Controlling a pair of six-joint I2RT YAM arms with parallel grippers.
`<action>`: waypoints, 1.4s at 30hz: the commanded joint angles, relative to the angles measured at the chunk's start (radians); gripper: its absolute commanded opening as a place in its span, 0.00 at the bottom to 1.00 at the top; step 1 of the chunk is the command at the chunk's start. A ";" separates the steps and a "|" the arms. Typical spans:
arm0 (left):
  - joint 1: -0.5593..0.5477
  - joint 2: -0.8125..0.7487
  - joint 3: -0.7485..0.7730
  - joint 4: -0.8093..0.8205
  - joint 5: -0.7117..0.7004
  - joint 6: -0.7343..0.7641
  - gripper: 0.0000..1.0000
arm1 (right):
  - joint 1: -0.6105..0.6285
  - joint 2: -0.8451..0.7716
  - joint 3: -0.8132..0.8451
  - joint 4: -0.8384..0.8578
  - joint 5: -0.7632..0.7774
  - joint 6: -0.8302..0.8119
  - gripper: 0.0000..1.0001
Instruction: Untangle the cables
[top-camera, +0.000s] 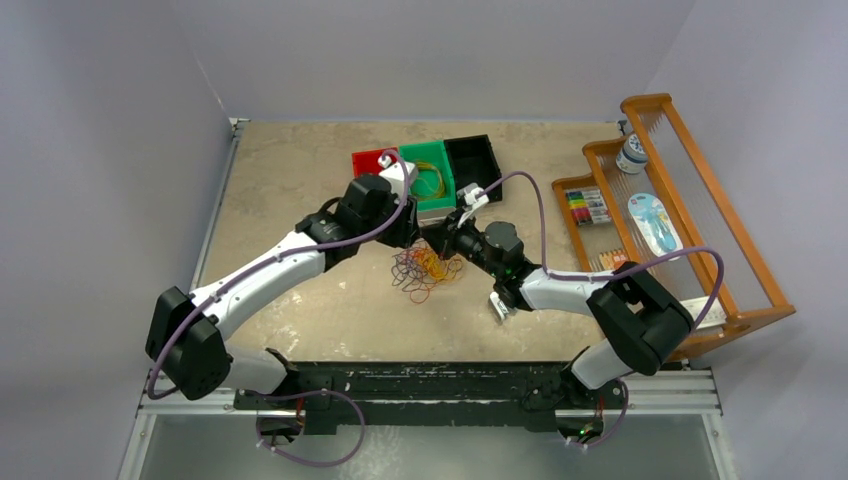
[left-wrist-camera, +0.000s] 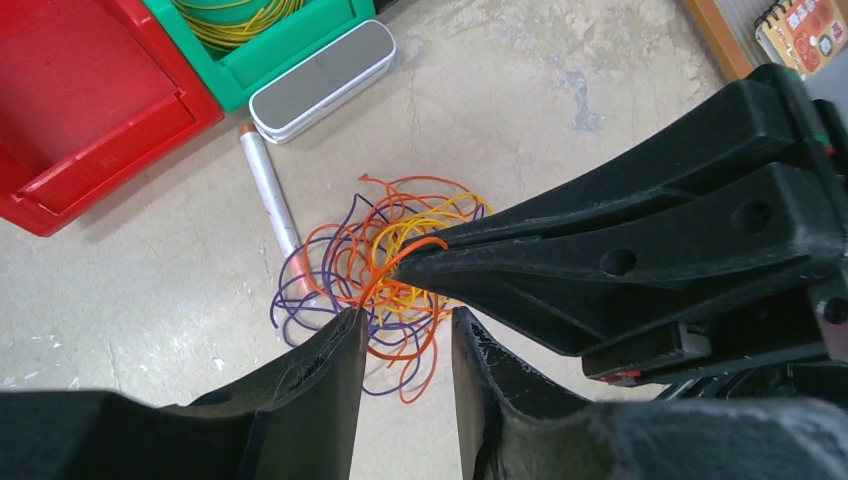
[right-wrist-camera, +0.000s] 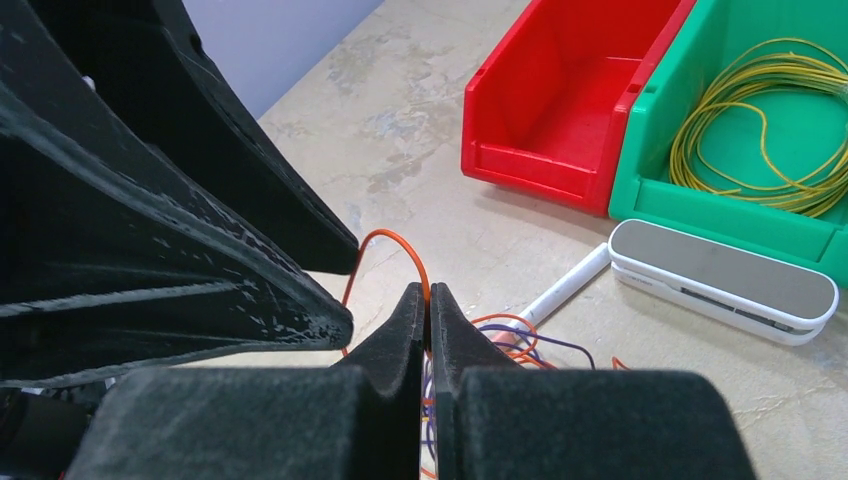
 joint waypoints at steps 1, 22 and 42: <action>-0.003 0.019 -0.016 0.065 -0.002 -0.027 0.36 | -0.005 -0.017 0.036 0.066 -0.026 -0.003 0.00; 0.000 -0.014 -0.054 0.056 -0.185 -0.029 0.46 | -0.006 -0.045 0.011 0.056 -0.037 -0.012 0.00; 0.000 0.019 -0.094 0.230 -0.066 -0.096 0.07 | -0.009 -0.058 0.006 0.048 -0.045 -0.022 0.00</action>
